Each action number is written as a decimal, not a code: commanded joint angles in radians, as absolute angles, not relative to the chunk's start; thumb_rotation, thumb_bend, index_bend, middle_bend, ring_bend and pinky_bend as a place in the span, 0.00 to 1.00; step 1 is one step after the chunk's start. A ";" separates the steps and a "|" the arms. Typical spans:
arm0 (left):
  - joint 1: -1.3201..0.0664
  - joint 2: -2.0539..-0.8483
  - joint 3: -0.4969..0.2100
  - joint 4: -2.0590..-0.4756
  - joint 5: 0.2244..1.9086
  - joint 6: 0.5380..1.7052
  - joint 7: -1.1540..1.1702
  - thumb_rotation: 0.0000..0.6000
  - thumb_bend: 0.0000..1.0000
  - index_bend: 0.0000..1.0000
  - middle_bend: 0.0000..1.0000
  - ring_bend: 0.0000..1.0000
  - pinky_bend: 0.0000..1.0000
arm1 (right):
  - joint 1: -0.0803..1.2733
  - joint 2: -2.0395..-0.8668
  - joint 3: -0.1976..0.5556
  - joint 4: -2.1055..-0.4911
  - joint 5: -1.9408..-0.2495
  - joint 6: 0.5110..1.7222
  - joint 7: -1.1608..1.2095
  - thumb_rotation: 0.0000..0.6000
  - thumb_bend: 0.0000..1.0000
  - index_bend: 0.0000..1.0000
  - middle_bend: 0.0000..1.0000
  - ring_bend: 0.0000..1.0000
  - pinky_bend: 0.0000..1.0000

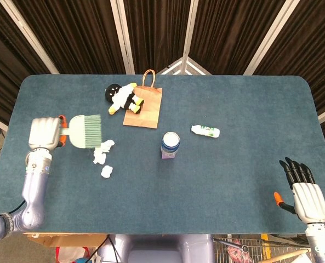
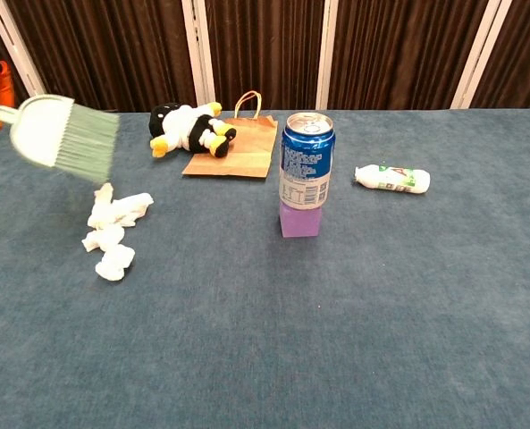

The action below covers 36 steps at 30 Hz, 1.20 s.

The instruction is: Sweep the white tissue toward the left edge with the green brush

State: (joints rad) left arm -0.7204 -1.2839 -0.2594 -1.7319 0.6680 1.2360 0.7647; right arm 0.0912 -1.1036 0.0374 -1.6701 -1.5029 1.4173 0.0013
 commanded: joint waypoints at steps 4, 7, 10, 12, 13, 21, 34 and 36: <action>-0.759 -1.366 -0.240 -1.810 0.729 1.237 0.780 1.00 0.74 0.80 1.00 1.00 1.00 | 0.097 -1.107 0.040 -1.666 -1.498 1.409 0.008 1.00 0.36 0.00 0.00 0.00 0.04; -0.788 -1.428 -0.212 -1.813 0.711 1.234 0.839 1.00 0.74 0.80 1.00 1.00 1.00 | 0.098 -1.106 0.041 -1.666 -1.497 1.407 0.015 1.00 0.36 0.00 0.00 0.00 0.04; -0.806 -1.478 -0.187 -1.808 0.692 1.240 0.886 1.00 0.74 0.80 1.00 1.00 1.00 | 0.098 -1.104 0.041 -1.664 -1.497 1.407 0.019 1.00 0.36 0.00 0.00 0.00 0.04; -0.814 -1.510 -0.162 -1.799 0.685 1.244 0.916 1.00 0.74 0.80 1.00 1.00 1.00 | 0.097 -1.102 0.040 -1.665 -1.495 1.406 0.023 1.00 0.36 0.00 0.00 0.00 0.04; -0.815 -1.518 -0.156 -1.796 0.684 1.248 0.923 1.00 0.74 0.80 1.00 1.00 1.00 | 0.097 -1.101 0.040 -1.665 -1.494 1.406 0.024 1.00 0.36 0.00 0.00 0.00 0.04; -0.789 -1.537 -0.125 -1.721 0.654 1.281 0.927 1.00 0.74 0.80 1.00 1.00 1.00 | 0.087 -1.090 0.037 -1.669 -1.495 1.418 0.042 1.00 0.36 0.00 0.00 0.00 0.04; -0.708 -1.344 -0.120 -1.591 0.634 1.253 0.822 1.00 0.74 0.80 1.00 1.00 1.00 | 0.079 -1.084 0.031 -1.679 -1.499 1.428 0.025 1.00 0.36 0.00 0.00 0.00 0.04; -0.693 -1.305 -0.133 -1.579 0.640 1.249 0.785 1.00 0.74 0.80 1.00 1.00 1.00 | 0.079 -1.084 0.031 -1.680 -1.498 1.428 0.021 1.00 0.36 0.00 0.00 0.00 0.04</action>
State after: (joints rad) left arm -0.7142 -1.3420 -0.1195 -1.5973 0.6349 1.2536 0.8227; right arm 0.0787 -1.0844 0.0310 -1.6797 -1.4983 1.4276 0.0217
